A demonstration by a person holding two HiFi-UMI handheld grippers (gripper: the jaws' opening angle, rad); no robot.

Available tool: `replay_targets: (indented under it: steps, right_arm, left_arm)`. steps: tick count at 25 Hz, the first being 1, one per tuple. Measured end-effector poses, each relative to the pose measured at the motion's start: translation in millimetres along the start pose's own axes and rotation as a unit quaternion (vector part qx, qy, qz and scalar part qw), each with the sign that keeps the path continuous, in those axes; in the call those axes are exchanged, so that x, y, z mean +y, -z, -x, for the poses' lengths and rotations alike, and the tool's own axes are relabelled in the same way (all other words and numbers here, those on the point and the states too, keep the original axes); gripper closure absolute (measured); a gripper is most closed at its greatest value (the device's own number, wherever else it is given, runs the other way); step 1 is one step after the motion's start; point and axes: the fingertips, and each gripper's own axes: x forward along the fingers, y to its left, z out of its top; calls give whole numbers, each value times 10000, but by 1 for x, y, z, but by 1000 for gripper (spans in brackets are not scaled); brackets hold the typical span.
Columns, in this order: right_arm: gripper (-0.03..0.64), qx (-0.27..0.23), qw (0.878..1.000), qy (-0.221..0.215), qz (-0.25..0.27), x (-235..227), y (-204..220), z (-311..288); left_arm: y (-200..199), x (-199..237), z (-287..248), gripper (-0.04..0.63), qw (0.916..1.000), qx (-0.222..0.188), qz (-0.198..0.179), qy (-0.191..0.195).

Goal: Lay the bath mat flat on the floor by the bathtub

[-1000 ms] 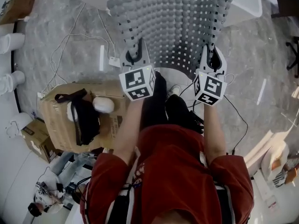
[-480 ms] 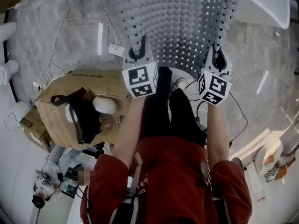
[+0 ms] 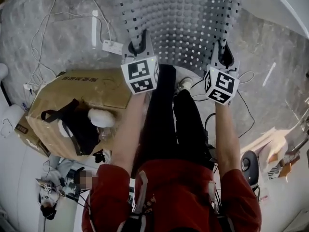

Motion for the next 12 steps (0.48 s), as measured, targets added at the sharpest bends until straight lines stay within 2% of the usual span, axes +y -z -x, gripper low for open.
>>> replay_targets:
  steps: [12]
  right_arm:
    - [529,448,9989,-100,131,28,54,-102]
  left_arm:
    - [58,44,-92,526,9992,400,44,-63]
